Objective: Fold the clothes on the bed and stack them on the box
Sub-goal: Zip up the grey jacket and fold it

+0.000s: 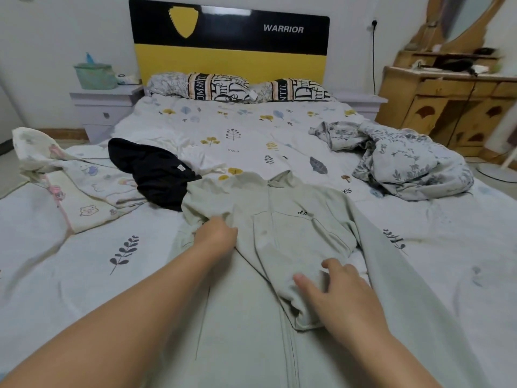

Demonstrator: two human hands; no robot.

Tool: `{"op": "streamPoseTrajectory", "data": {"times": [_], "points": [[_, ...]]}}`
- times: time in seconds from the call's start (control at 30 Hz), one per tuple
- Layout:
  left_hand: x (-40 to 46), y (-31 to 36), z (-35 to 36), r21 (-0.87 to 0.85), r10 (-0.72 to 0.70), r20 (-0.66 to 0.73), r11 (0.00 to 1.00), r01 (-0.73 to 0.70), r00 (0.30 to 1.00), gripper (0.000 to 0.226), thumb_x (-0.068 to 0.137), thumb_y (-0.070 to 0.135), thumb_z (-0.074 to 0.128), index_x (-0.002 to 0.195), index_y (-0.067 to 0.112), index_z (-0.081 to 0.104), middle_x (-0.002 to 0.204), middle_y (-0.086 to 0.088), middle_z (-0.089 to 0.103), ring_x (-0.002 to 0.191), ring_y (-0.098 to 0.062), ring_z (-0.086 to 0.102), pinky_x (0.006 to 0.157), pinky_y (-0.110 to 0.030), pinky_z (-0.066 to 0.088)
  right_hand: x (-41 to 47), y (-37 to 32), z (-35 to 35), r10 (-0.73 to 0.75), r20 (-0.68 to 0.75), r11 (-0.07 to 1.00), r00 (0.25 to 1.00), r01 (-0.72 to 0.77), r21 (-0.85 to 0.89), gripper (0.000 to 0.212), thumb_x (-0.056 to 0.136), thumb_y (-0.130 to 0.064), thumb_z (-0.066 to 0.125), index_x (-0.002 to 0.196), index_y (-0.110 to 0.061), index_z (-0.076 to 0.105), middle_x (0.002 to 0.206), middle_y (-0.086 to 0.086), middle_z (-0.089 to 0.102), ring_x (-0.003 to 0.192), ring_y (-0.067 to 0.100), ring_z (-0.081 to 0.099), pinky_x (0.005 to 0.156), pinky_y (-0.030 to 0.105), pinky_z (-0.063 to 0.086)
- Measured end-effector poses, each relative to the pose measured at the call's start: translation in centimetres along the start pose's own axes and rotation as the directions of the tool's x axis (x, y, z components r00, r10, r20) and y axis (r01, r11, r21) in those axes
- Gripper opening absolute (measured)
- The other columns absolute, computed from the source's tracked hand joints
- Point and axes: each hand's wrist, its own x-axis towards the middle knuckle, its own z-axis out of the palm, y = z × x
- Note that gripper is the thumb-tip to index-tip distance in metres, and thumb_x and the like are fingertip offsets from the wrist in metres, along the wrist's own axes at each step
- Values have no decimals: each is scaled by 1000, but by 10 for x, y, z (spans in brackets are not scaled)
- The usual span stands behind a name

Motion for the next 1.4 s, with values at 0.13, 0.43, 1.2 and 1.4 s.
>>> {"op": "streamPoseTrajectory", "data": {"times": [0.13,0.43,1.2,1.4], "points": [[5,1,14,-284,-105,72,951,122,992,38,91,29,55,107,-5,55,108,-22,63,100,-38,62,83,-39,52,4,-12,9,-67,157,979,985,95,-181,34,83,-52,53,105,-26,52,108,1,47,106,22,45,76,30,38],[12,-24,-24,-336,-103,-331,942,-15,938,21,84,-1,44,102,9,42,106,-15,55,86,-29,46,72,-32,32,-17,38,-24,102,238,801,966,-222,556,17,75,-24,63,67,-10,58,57,0,59,54,20,62,62,34,52],[18,-54,-12,-239,-73,-245,971,12,967,29,83,7,57,110,6,47,109,-14,50,104,-34,51,77,-34,40,-19,41,-28,-100,159,943,982,144,-299,14,88,-25,45,94,-28,32,99,-5,50,98,20,51,77,27,39],[23,-49,-1,509,597,-333,765,-394,730,47,87,27,44,126,5,56,137,-23,47,123,-35,46,94,-51,44,6,-15,20,-388,121,897,914,404,-179,65,94,-53,20,150,-26,-1,155,-10,-8,144,6,-8,114,25,-1]]}}
